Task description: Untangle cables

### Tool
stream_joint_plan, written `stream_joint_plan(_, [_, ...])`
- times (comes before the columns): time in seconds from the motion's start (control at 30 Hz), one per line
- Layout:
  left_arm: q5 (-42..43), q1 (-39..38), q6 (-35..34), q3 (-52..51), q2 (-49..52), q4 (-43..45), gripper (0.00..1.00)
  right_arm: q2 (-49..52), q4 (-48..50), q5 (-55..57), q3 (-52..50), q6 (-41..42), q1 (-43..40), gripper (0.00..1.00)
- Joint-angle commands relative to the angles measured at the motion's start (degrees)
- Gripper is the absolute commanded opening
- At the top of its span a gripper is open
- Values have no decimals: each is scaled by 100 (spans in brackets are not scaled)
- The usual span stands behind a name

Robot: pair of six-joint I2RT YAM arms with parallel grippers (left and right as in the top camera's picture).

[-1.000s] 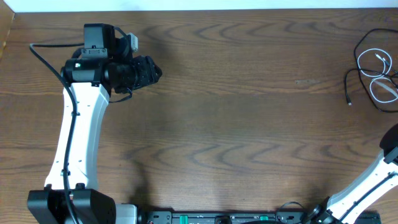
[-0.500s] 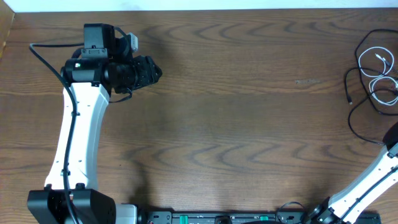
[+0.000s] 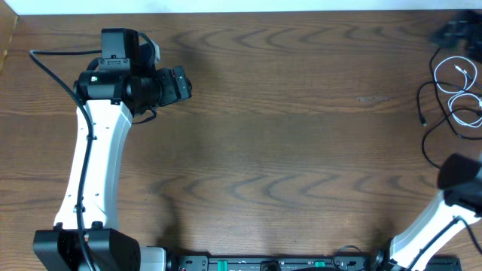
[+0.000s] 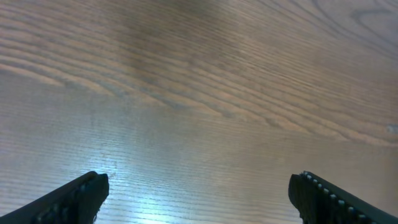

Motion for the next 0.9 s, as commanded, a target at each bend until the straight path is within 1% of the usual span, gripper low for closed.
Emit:
stream_joint_plan(0.0, [-310,20,4,50,-74,-39,98,-433,-111,345,42,-599,914,99])
stream_joint_plan(0.07, [-308,20,4,50,-74,-35,98,-557,-133,518,42,-599,1314,99])
stream_joint_plan(0.13, [-308,20,4,50,-74,-37,98,-610,-149,452,42,-520,1482,99])
stream_joint_plan(0.27, [-308,20,4,50,-74,-37,98,-767,-149,317,42,-70,1864,99])
stream_joint_plan(0.37, [-308,20,4,50,-74,-35,98,-988,-149,323,42,-52,2072,99])
stream_joint_plan(0.7, [-308,20,4,50,-74,-35,99,-1823,-146,219,42,85,2159,99])
stream_joint_plan(0.77, [-308,20,4,50,-74,-37,99,-1908,-146,378,42,85,2159,99])
stream_joint_plan(0.87, [-308,20,4,50,-74,-37,99,-2068,-149,925,42,-24,2105,99])
